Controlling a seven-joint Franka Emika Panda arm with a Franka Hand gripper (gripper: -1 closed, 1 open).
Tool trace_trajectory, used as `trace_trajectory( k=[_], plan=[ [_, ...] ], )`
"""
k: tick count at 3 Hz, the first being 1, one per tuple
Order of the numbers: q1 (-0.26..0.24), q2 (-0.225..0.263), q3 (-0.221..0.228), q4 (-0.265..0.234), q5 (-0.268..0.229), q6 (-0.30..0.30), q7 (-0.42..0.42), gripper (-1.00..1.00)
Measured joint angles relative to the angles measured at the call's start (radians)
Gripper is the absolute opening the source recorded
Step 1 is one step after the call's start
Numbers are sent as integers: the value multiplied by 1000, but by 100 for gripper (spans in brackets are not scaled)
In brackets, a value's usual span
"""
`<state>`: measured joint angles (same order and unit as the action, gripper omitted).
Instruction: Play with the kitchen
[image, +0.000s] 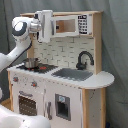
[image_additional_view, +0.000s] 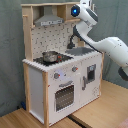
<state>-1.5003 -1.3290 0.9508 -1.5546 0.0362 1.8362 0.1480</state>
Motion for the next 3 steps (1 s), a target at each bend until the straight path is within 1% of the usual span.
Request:
trace_trajectory(
  k=[2, 3],
  plan=[
    [77, -2, -40, -148, 0, 140, -43, -100],
    [123, -4, -47, -223, 0, 207, -49, -100]
  ],
)
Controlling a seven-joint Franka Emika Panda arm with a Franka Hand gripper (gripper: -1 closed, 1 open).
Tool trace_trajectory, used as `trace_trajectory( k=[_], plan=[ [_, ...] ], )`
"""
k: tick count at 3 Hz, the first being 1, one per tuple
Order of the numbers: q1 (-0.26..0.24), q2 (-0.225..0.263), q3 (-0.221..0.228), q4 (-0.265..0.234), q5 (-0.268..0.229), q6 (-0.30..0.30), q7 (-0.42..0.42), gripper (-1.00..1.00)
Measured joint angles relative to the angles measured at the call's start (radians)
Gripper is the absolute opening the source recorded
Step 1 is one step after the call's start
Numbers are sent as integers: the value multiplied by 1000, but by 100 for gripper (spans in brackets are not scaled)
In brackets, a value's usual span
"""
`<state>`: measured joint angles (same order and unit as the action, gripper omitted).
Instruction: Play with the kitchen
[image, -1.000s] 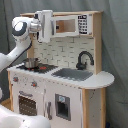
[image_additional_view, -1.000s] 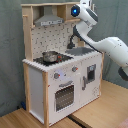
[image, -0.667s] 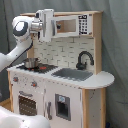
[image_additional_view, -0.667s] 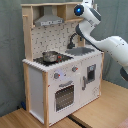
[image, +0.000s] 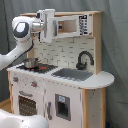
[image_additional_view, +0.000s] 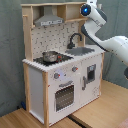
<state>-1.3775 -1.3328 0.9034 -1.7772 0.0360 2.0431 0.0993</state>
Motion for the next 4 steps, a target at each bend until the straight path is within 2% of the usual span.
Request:
trace_trajectory(
  k=[1, 2, 3, 4],
  plan=[
    [43, -8, -19, -76, 0, 68, -11, -100],
    [87, -13, -30, -131, 0, 139, -15, -100],
    [88, -18, -27, -131, 1, 163, -15, -100],
    [89, -19, -27, -131, 1, 165, -15, 100]
  ],
)
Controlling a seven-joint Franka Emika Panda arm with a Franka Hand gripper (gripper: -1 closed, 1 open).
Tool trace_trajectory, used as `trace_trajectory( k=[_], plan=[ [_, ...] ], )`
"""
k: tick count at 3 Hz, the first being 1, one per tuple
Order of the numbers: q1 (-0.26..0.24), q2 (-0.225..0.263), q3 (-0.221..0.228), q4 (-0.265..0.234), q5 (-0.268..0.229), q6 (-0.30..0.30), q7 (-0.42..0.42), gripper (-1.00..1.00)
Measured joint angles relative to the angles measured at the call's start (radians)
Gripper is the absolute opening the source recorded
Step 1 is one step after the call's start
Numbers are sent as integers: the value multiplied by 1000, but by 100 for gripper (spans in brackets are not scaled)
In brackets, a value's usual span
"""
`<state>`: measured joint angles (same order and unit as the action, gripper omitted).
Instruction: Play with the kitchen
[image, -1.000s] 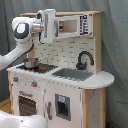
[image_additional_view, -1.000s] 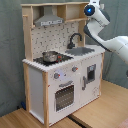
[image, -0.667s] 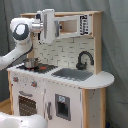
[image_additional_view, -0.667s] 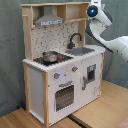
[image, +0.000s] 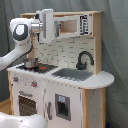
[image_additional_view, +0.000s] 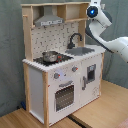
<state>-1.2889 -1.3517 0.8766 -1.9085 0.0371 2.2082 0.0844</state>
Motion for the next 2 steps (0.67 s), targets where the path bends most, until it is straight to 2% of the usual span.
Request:
trace_trajectory(
  k=[1, 2],
  plan=[
    [68, -28, 41, 32, 2, 12, -2, 100],
    [92, -31, 60, 110, 1, 18, -61, 100]
  ],
)
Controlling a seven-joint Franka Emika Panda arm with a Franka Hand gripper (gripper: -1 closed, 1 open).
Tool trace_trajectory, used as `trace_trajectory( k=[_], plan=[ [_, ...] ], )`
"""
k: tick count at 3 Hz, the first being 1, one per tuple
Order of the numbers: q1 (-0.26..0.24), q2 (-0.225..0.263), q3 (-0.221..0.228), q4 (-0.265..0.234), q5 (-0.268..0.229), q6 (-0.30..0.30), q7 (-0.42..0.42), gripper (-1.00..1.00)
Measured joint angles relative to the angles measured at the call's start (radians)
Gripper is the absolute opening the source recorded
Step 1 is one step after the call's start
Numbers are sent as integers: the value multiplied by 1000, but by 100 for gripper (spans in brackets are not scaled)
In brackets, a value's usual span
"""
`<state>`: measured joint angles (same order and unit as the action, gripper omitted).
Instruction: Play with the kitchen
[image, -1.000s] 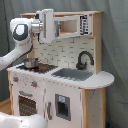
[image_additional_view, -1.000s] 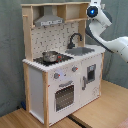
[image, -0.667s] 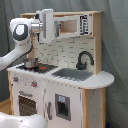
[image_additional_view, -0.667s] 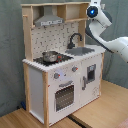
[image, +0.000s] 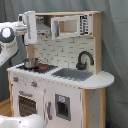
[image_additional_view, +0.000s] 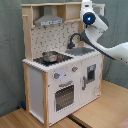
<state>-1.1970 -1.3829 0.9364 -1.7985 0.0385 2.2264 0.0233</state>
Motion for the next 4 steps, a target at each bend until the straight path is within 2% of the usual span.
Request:
trace_trajectory(
  k=[1, 2, 3, 4],
  plan=[
    [30, -1, 3, 53, 0, 8, -82, 100],
    [74, -23, 2, 59, -11, 41, -165, 100],
    [116, -90, 8, 49, -15, 46, -233, 100],
    [169, -133, 82, 29, -35, 57, -252, 100]
  ],
)
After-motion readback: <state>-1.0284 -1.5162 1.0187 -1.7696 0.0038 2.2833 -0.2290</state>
